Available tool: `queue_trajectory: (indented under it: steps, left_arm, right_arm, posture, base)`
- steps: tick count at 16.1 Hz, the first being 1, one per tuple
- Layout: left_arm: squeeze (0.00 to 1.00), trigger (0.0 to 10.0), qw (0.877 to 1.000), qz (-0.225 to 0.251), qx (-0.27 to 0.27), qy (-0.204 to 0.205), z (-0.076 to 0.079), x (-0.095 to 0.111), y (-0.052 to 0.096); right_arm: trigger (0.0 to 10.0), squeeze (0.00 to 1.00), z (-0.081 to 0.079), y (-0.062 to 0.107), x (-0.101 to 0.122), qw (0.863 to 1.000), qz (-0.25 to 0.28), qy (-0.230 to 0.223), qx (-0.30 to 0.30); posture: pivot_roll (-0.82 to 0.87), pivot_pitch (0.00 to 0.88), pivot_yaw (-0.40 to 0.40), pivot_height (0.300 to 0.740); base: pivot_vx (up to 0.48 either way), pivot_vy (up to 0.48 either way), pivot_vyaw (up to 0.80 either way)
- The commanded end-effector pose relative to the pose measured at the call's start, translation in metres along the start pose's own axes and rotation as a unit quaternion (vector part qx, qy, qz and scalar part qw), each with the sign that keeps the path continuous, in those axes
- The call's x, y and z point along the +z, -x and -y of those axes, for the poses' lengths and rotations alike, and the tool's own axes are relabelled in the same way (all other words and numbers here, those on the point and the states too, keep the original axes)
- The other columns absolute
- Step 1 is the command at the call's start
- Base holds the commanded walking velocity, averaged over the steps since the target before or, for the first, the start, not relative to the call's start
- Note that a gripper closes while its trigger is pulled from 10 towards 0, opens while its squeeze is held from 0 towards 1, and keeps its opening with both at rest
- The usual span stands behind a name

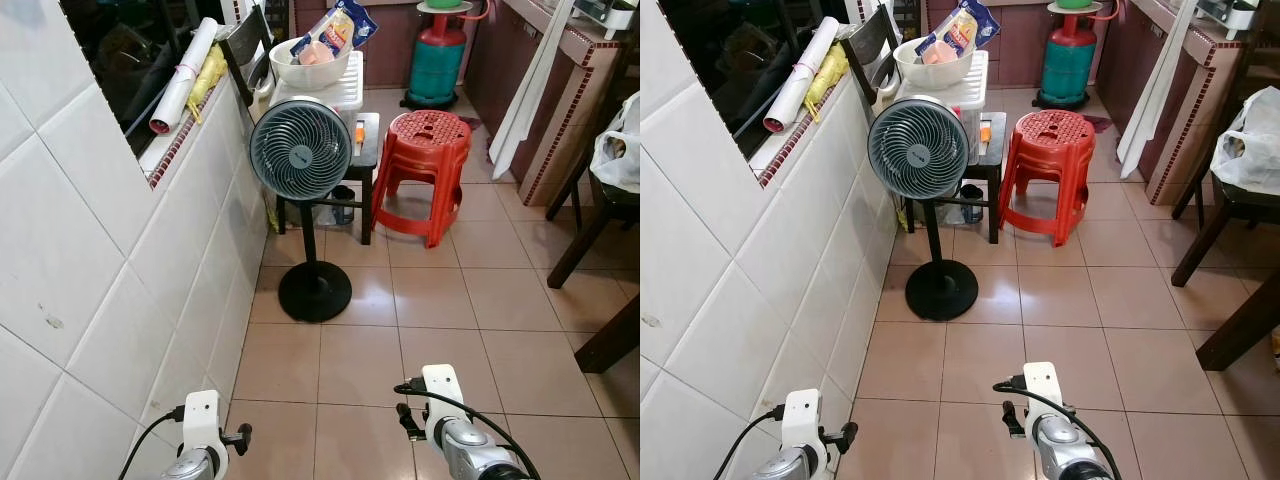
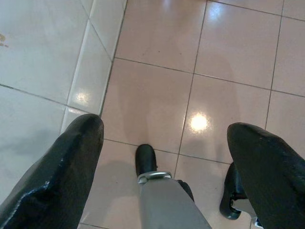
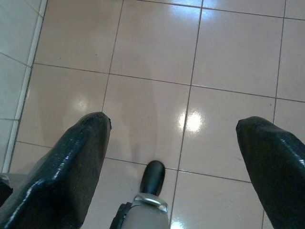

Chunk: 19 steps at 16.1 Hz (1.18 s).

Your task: Setting the table

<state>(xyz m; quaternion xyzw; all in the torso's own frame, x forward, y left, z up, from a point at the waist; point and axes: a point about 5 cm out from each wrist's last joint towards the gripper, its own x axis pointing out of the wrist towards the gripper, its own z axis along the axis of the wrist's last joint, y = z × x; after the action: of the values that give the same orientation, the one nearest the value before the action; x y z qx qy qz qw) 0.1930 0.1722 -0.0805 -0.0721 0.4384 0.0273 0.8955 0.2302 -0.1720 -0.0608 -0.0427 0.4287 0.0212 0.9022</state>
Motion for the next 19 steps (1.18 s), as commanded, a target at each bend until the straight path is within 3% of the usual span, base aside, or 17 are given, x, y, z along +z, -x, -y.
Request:
queue_trajectory:
  steps: [1, 2, 4, 8, 13, 15, 19]
  left_arm:
    - [0.00, 10.0, 0.999, 0.031, -0.004, 0.010, -0.010, 0.021, -0.001]
    - [0.00, 10.0, 1.000, 0.028, 0.004, -0.004, -0.012, 0.021, -0.001]
    - [0.00, 10.0, 0.999, -0.022, 0.000, -0.028, -0.017, -0.006, 0.003]
    - [0.00, 10.0, 0.998, -0.031, -0.009, -0.058, -0.009, -0.009, 0.003]
    - [0.00, 10.0, 0.996, -0.039, -0.022, -0.071, -0.004, -0.012, 0.002]
    - [0.00, 10.0, 0.995, -0.045, -0.026, -0.081, -0.001, -0.014, 0.003]
    - [0.00, 10.0, 0.996, -0.050, -0.035, -0.059, 0.002, -0.019, 0.003]
  right_arm:
    - [10.0, 0.00, 0.004, 0.003, -0.022, 0.998, -0.036, -0.047, 0.011]
    - [10.0, 0.00, 0.004, 0.004, -0.023, 0.998, -0.036, -0.046, 0.011]
    - [10.0, 0.00, 0.003, 0.003, -0.019, 0.999, -0.029, 0.013, 0.023]
    - [10.0, 0.00, 0.004, 0.004, -0.022, 0.999, -0.035, 0.031, 0.024]
    - [10.0, 0.00, 0.006, 0.004, -0.023, 0.998, -0.038, 0.037, 0.016]
    - [10.0, 0.00, 0.008, 0.005, -0.025, 0.998, -0.043, 0.042, 0.015]
    - [10.0, 0.00, 0.013, 0.006, -0.030, 0.996, -0.049, 0.067, 0.017]
  posture:
    - [-0.07, 0.000, 0.071, 0.740]
    - [-0.07, 0.000, 0.078, 0.740]
    - [-0.11, 0.000, 0.107, 0.740]
    - [-0.12, 0.000, 0.103, 0.740]
    - [-0.15, 0.000, 0.116, 0.740]
    - [-0.16, 0.000, 0.112, 0.740]
    - [-0.16, 0.000, 0.096, 0.740]
  base:
    - [0.000, 0.000, 0.00]
    - [0.000, 0.000, 0.00]
    - [0.000, 0.000, 0.00]
    - [0.000, 0.000, 0.00]
    - [0.000, 0.000, -0.08]
    - [0.000, 0.000, -0.77]
    - [0.000, 0.000, -0.77]
